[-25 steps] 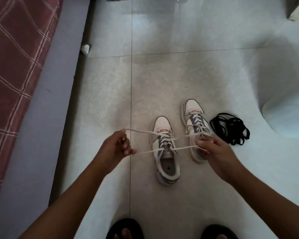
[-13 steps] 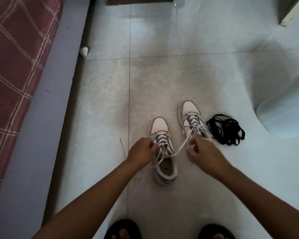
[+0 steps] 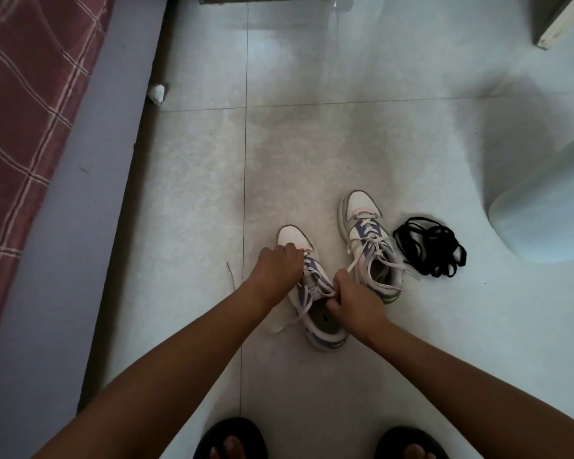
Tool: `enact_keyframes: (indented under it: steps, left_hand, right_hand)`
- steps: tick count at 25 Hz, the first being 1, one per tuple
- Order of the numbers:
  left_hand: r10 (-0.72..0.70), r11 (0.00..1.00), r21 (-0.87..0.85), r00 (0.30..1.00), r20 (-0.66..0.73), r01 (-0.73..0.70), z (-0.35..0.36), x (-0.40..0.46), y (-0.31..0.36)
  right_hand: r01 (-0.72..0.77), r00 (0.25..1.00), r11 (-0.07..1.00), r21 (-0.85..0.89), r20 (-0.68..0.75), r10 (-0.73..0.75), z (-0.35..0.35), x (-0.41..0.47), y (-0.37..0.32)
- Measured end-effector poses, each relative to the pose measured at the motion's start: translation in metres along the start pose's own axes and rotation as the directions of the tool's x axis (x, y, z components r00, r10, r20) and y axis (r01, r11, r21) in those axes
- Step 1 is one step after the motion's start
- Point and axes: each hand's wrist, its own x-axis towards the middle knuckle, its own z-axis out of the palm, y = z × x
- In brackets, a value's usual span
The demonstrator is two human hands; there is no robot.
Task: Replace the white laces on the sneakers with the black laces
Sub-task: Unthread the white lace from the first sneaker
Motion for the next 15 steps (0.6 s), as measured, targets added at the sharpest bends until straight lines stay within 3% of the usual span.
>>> enact_keyframes:
  steps: [1,2,3,4,5,6,7,9,11,12,13,14,15]
  left_hand:
    - [-0.049,0.998,0.05,0.999,-0.017,0.05,0.002,-0.001,0.003]
    - [-0.21,0.974,-0.077,0.975,0.069,0.215,0.004,-0.001,0.005]
    - [-0.335,0.861,-0.314,0.911,0.24,0.399,0.005,0.003,0.003]
    - [-0.357,0.56,-0.561,0.789,0.5,0.609,0.003,0.007,0.0]
    - [-0.27,0.178,-0.655,0.676,0.686,0.735,0.002,0.009,-0.002]
    - [-0.147,-0.129,-0.654,0.638,0.756,0.745,-0.001,0.009,-0.001]
    - [-0.11,-0.291,-0.669,0.671,0.733,0.684,0.001,0.007,0.001]
    - [-0.136,-0.47,-0.721,0.765,0.63,0.51,0.001,0.001,0.004]
    - [-0.044,-0.649,-0.665,0.854,0.519,0.37,-0.001,-0.008,0.0]
    - [0.001,-0.65,-0.669,0.881,0.472,0.359,0.0,-0.013,-0.004]
    - [0.005,-0.501,-0.772,0.893,0.45,0.391,0.002,-0.015,-0.012]
    - [-0.031,-0.149,-0.9,0.907,0.419,0.41,0.007,-0.014,-0.023]
    - [-0.096,0.324,-0.856,0.914,0.394,0.403,0.013,-0.012,-0.034]
  right_hand:
    - [0.011,1.0,1.0,-0.022,0.006,-0.01,0.001,0.001,0.0]
    - [0.022,1.0,0.999,-0.046,0.02,-0.021,0.002,0.001,0.0]
    - [0.026,0.999,0.997,-0.07,0.037,-0.023,0.004,0.0,0.0]
    - [0.024,0.999,0.996,-0.085,0.05,-0.019,0.005,-0.001,0.0]
    - [0.016,0.998,0.996,-0.084,0.056,-0.012,0.006,-0.002,0.001]
    - [0.006,0.998,0.997,-0.073,0.055,-0.002,0.006,-0.003,0.002]
    - [-0.007,0.999,0.998,-0.058,0.051,0.01,0.006,-0.003,0.003]
    - [-0.038,0.999,0.999,-0.017,0.037,0.038,0.005,-0.003,0.004]
    - [-0.051,0.998,0.999,0.008,0.023,0.051,0.004,-0.001,0.004]
    - [-0.056,0.998,0.998,0.014,0.019,0.055,0.004,-0.001,0.005]
    - [-0.061,0.998,0.998,0.022,0.014,0.061,0.003,-0.002,0.006]
    - [-0.068,0.998,0.997,0.033,0.008,0.067,0.003,-0.002,0.007]
    - [-0.076,0.997,0.996,0.041,0.004,0.076,0.002,-0.003,0.009]
